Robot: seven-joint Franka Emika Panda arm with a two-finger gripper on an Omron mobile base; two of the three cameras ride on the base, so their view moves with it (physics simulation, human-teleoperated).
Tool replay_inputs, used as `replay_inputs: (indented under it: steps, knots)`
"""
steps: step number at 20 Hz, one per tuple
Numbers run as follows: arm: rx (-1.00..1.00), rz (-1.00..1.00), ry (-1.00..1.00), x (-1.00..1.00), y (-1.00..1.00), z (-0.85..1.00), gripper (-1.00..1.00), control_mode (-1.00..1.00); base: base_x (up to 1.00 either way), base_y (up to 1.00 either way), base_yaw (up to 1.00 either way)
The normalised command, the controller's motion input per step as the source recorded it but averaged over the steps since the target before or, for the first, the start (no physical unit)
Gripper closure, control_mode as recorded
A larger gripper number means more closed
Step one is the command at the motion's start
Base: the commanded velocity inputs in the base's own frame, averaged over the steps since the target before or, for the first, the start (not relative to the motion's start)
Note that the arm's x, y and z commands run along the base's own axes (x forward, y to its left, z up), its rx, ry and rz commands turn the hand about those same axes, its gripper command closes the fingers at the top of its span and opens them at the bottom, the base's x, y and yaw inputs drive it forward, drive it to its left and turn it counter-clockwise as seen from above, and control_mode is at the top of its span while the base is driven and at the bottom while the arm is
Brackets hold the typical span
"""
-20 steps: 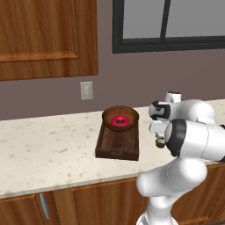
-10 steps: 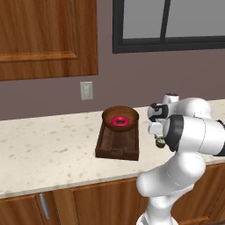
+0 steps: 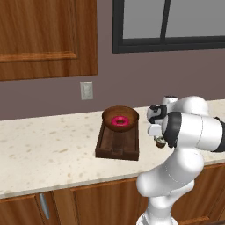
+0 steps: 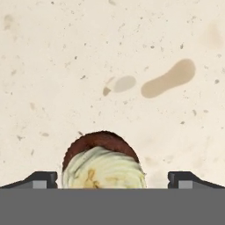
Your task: Place the bowl with donut and the cupcake onto the tray.
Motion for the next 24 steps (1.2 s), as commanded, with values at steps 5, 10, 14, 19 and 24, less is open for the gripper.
replay_inputs:
  steps: [5, 10, 14, 19, 24]
  knots:
    - [0.0, 0.0, 0.0, 0.0, 0.0, -0.16, -1.0, -1.0, 0.0, 0.0, 0.0]
    - [0.0, 0.0, 0.0, 0.0, 0.0, 0.0, -1.0, -1.0, 0.0, 0.0, 0.0]
    - [0.0, 0.0, 0.0, 0.0, 0.0, 0.0, 1.0, -1.0, 0.0, 0.0, 0.0]
    - [0.0, 0.0, 0.0, 0.0, 0.0, 0.0, 1.0, -1.0, 0.0, 0.0, 0.0]
    - [0.0, 0.0, 0.0, -0.03, 0.0, 0.05, 1.0, -1.0, 0.0, 0.0, 0.0]
